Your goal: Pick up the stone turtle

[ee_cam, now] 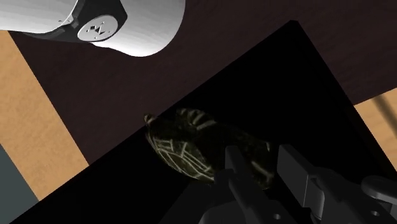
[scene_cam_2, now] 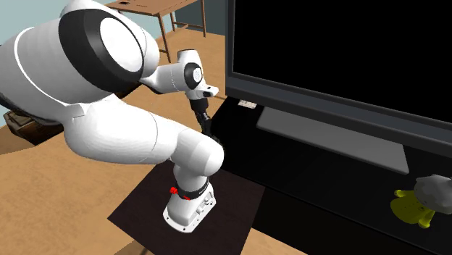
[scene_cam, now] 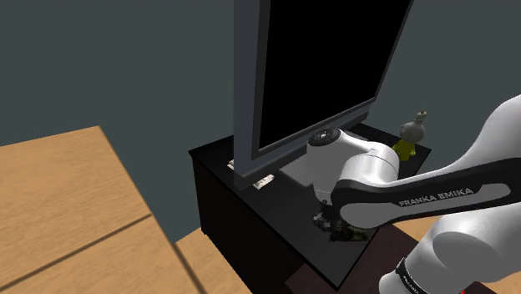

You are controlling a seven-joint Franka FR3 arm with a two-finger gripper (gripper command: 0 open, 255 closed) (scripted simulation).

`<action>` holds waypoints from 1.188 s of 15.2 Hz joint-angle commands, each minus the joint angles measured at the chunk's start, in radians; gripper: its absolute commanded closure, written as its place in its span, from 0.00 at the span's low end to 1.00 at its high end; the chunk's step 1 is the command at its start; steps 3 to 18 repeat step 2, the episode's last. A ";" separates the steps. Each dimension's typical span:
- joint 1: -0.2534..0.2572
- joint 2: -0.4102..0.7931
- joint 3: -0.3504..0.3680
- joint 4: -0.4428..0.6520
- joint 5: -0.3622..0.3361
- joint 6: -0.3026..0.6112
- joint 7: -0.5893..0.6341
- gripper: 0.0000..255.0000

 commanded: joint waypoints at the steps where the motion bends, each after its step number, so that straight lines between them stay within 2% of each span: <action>1: 0.002 -0.013 -0.007 0.012 -0.002 -0.025 -0.004 1.00; 18: 0.002 -0.013 -0.007 0.012 -0.002 -0.025 -0.004 1.00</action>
